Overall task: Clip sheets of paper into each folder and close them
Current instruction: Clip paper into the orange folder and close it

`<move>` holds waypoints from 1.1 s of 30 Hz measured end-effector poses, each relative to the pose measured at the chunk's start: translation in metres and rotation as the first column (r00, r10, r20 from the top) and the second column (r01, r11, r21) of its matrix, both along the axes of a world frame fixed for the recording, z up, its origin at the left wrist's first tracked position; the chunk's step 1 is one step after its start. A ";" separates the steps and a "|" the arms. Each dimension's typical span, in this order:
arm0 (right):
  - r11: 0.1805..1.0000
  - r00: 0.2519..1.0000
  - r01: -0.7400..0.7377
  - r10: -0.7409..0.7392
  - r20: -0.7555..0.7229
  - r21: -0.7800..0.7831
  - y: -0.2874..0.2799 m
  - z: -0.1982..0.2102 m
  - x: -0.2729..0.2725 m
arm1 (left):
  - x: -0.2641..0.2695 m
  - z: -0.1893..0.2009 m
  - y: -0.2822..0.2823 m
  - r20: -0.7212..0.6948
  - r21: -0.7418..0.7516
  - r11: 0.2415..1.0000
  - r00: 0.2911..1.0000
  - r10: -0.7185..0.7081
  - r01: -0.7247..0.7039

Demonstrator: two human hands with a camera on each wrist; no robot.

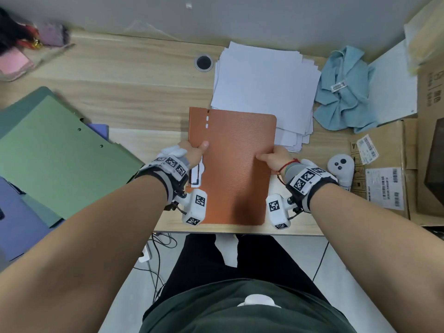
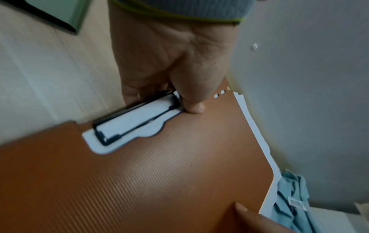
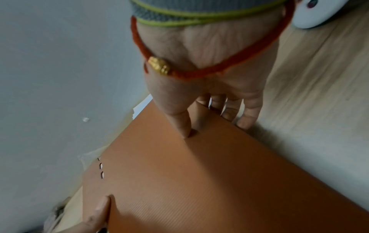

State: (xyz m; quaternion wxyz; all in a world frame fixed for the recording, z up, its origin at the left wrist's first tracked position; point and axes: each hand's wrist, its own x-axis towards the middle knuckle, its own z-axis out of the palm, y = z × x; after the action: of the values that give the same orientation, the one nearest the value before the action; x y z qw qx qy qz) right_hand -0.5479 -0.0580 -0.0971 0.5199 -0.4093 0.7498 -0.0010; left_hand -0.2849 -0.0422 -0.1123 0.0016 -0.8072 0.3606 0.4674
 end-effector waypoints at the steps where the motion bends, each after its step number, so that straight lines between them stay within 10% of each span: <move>1: 1.000 0.999 0.019 -0.018 0.030 -0.024 -0.004 0.003 0.004 | 0.006 -0.004 -0.002 -0.006 -0.051 0.998 1.000 0.025 -0.025; 10: 1.000 0.973 0.013 -0.009 0.232 -0.017 -0.057 0.041 0.075 | 0.088 0.036 -0.075 0.003 -0.323 0.910 0.962 0.273 -0.258; 15: 0.998 0.975 0.013 0.000 0.224 -0.054 -0.092 0.047 0.124 | 0.120 0.090 -0.093 0.034 -0.199 0.961 0.979 0.200 -0.190; 20: 0.995 0.968 0.098 -0.091 0.235 -0.019 -0.119 0.042 0.173 | 0.163 0.051 -0.078 0.057 -0.015 0.997 0.995 0.083 -0.082; 33: 0.965 0.957 -0.255 0.260 -0.128 0.054 -0.127 0.015 0.215 | 0.168 0.034 -0.088 -0.185 -0.049 0.998 0.982 -0.039 0.030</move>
State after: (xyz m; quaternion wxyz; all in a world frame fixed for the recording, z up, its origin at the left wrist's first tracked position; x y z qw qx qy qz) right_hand -0.3330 -0.1853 -0.0820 0.4715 -0.4929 0.7232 0.1081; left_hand -0.1168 -0.1299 -0.0784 -0.0425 -0.7534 0.3838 0.5323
